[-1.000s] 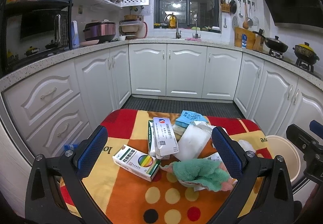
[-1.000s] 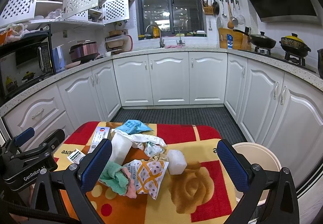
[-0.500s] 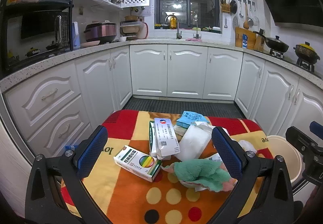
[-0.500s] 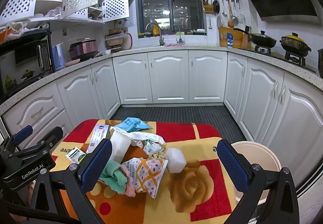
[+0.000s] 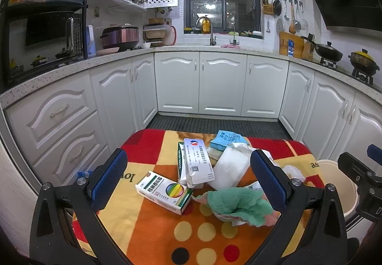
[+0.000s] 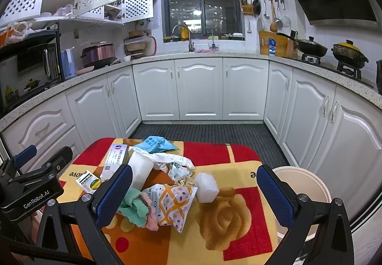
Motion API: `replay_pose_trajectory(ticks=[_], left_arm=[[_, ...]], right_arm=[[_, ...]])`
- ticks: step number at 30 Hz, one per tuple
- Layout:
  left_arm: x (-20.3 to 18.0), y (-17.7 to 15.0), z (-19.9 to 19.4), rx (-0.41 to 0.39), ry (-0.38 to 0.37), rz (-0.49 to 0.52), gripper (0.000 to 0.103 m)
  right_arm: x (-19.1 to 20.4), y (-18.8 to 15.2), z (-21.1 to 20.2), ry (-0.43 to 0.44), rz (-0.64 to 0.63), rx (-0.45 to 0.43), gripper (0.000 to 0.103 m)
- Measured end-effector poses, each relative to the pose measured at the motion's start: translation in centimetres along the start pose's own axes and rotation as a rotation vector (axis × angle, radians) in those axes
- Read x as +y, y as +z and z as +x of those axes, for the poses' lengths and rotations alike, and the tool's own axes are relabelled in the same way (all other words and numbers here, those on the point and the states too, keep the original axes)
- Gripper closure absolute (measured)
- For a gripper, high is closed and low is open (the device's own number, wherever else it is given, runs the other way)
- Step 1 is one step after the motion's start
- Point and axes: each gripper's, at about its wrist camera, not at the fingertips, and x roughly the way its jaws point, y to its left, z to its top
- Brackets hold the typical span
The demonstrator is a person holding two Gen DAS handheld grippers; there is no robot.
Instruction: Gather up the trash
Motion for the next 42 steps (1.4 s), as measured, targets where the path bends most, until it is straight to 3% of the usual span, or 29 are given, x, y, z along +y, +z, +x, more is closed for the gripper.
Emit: replay_pose_trajectory(ticks=[42], left_arm=[[0.99, -0.49, 0.47, 0.004, 0.018, -0.023, 0.001]], right_arm=[[0.59, -0.21, 0.43, -0.003, -0.021, 0.028, 0.0]])
